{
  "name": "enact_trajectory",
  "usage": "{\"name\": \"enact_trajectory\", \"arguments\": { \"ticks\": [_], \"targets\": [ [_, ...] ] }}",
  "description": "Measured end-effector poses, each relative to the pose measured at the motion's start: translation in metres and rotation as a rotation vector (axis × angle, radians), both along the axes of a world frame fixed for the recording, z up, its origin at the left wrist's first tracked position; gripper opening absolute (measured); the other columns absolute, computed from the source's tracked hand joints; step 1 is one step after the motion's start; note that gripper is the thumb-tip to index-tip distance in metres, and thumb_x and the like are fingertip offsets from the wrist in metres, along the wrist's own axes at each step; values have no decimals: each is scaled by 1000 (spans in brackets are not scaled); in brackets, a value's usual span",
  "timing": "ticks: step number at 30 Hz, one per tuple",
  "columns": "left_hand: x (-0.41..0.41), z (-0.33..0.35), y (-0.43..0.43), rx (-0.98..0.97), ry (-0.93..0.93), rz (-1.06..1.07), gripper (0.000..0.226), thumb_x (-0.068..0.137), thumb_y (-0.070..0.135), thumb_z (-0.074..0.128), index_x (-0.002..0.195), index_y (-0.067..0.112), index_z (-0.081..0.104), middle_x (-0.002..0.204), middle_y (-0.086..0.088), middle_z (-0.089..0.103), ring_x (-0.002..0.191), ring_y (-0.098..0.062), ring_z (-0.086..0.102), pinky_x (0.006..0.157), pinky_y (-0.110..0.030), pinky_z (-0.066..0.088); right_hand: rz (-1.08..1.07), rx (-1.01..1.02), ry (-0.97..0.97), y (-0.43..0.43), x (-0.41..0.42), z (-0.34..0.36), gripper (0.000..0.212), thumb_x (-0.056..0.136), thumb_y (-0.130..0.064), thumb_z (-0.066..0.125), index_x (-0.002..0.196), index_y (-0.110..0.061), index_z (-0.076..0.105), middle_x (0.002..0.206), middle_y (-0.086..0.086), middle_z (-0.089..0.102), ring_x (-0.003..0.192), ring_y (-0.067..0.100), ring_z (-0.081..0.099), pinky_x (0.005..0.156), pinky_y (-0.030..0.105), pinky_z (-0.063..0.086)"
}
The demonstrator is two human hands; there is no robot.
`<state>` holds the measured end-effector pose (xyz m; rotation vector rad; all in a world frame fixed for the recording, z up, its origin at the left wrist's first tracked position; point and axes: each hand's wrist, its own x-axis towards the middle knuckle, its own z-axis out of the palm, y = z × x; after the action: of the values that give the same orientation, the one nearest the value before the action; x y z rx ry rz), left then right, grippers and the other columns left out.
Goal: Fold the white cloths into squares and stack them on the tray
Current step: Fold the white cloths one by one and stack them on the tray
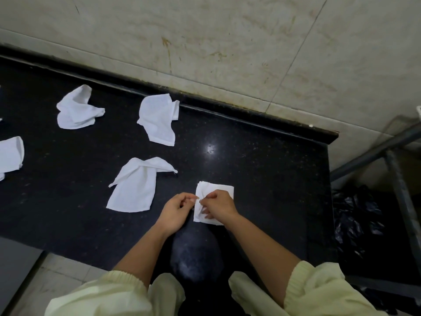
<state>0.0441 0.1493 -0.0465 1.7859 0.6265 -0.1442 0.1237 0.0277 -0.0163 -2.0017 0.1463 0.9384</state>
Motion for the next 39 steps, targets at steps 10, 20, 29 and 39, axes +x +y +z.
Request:
{"name": "enact_trajectory", "arguments": {
  "ticks": [10, 20, 29, 39],
  "targets": [
    [8, 17, -4, 126, 178, 29, 25, 79, 35, 75, 74, 11, 69, 68, 5, 65, 64, -8, 57, 58, -18, 42, -87, 29, -2, -20, 16, 10, 18, 87, -11, 52, 89, -2, 68, 74, 3, 65, 61, 12, 62, 51, 21, 50],
    [0, 23, -12, 109, 265, 41, 23, 79, 28, 75, 63, 16, 66, 62, 2, 65, 60, -9, 57, 58, -20, 44, -186, -76, -106, -72, 21, 1, 5, 83, -9, 61, 81, -10, 65, 83, 10, 70, 72, 20, 65, 64, 32, 55],
    [10, 31, -19, 22, 299, 212, 17, 73, 19, 72, 64, 14, 58, 70, -4, 65, 71, -23, 64, 77, -38, 57, -179, -75, -82, -69, 14, -3, 15, 80, -13, 69, 89, 0, 69, 81, 7, 67, 74, 19, 64, 70, 35, 58],
    [17, 48, -24, -366, 498, 135, 10, 75, 19, 68, 80, 15, 61, 72, -1, 55, 58, -12, 47, 51, -19, 37, -397, 202, 262, -73, 13, 14, 24, 77, -8, 64, 101, -4, 64, 103, 15, 69, 92, 29, 66, 78, 39, 54]
  ]
}}
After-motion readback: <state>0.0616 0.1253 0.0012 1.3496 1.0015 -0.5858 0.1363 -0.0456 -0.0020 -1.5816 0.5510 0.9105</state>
